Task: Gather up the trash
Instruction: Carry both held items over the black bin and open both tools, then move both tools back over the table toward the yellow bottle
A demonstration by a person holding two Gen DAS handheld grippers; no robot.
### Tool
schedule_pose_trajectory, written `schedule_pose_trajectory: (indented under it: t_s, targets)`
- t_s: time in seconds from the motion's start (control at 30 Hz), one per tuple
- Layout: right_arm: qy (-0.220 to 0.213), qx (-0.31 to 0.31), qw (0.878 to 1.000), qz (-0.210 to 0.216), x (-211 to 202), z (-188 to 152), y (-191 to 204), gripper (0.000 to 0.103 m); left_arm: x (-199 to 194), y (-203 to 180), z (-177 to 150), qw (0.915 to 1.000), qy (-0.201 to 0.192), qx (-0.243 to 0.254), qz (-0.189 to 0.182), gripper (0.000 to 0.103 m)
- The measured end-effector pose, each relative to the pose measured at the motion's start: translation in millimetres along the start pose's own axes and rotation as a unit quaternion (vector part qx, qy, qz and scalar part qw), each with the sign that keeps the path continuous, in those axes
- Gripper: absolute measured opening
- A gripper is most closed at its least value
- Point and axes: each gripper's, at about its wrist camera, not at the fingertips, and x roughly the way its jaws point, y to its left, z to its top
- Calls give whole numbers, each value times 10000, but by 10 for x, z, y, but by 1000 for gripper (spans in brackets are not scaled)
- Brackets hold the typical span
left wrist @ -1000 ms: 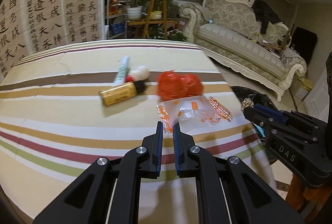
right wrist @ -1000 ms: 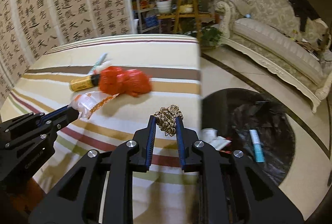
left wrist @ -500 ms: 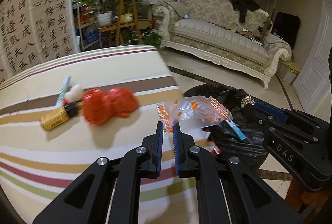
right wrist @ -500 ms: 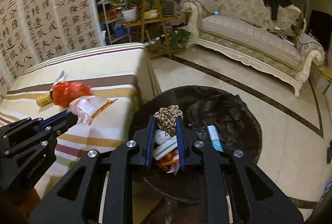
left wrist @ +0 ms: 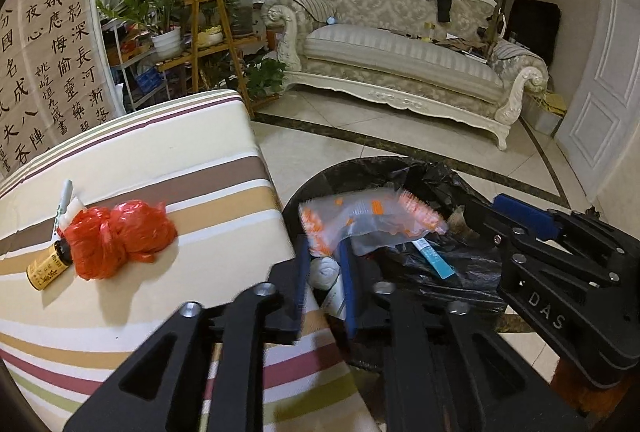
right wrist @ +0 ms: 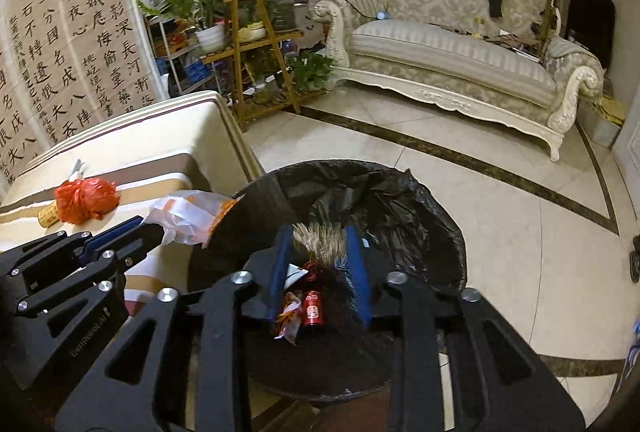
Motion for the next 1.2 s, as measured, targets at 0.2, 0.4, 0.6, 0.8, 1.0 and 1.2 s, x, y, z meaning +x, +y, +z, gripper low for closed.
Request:
schedule_pose_trajectory:
  t_s: [0.2, 0.4, 0.6, 0.8, 1.0, 1.2]
  targets:
    - [-27, 42, 10000, -59, -5, -8, -32, 40, -33, 44, 8, 9999, -60, -120, 74, 47]
    - [-84, 6, 10000, -39, -32, 29, 40, 52, -109, 176, 20, 9993, -137, -276, 200, 63]
    - [-143, -139, 9997, 148, -58, 83, 267, 59, -230, 434, -46, 9977, -184, -469, 461, 71]
    - [-79, -354, 9983, 453, -16, 111, 608, 60, -329, 765, -157, 9942, -162, -659, 834, 71]
    - [-6, -632, 9949, 791, 25, 135, 1015, 61, -477, 1220, -261, 9864, -222, -868, 1379, 73]
    - [113, -866, 9900, 1103, 96, 153, 1397, 62, -502, 1662, -293, 9789, -132, -1081, 1728, 74]
